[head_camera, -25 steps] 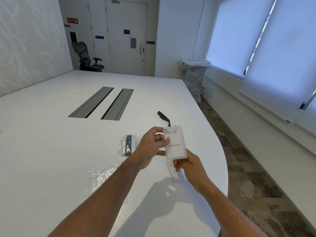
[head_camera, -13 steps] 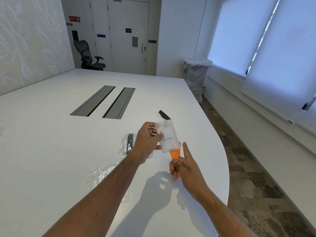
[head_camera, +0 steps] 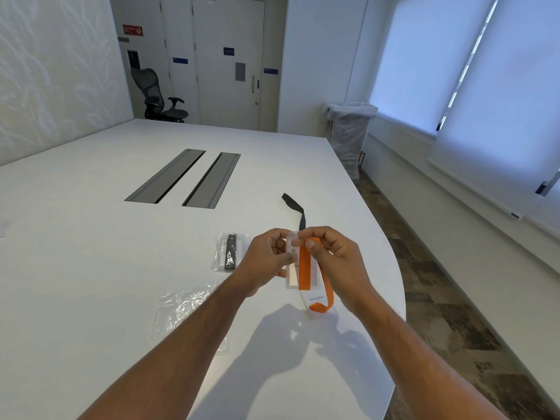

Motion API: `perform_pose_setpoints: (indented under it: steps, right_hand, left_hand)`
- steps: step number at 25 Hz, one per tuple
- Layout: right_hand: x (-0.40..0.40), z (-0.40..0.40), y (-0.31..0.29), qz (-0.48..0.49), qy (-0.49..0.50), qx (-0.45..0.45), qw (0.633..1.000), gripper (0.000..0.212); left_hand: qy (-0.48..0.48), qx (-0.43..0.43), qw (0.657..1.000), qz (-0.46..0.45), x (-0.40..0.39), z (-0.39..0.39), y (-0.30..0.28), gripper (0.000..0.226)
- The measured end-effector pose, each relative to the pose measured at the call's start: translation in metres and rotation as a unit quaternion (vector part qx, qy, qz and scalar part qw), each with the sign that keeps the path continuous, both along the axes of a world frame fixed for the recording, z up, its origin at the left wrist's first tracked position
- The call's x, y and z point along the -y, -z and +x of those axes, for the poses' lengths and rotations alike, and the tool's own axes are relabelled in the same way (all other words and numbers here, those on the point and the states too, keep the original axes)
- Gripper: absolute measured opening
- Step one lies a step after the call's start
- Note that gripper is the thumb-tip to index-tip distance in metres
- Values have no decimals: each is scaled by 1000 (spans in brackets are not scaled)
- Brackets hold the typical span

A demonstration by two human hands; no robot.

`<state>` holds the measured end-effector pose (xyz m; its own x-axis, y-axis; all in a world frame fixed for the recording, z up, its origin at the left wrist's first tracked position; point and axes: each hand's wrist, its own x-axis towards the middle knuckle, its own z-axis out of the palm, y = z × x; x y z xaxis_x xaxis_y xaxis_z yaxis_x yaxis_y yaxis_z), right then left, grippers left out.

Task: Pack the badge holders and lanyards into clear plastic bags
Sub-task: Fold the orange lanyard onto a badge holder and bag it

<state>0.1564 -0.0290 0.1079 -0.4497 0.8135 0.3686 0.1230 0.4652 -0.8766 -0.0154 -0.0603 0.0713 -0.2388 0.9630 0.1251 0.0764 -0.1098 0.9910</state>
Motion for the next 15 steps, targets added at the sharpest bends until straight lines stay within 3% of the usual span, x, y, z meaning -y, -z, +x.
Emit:
perform_pose_setpoints:
  steps: [5, 15]
  right_hand:
    - [-21, 0, -7, 5, -3, -16, 1000, 29]
    - [-28, 12, 20, -124, -36, -81, 988, 42]
  left_hand:
    - [69, -22, 997, -15, 5, -1, 0, 29]
    - [97, 16, 995, 13, 12, -5, 2, 26]
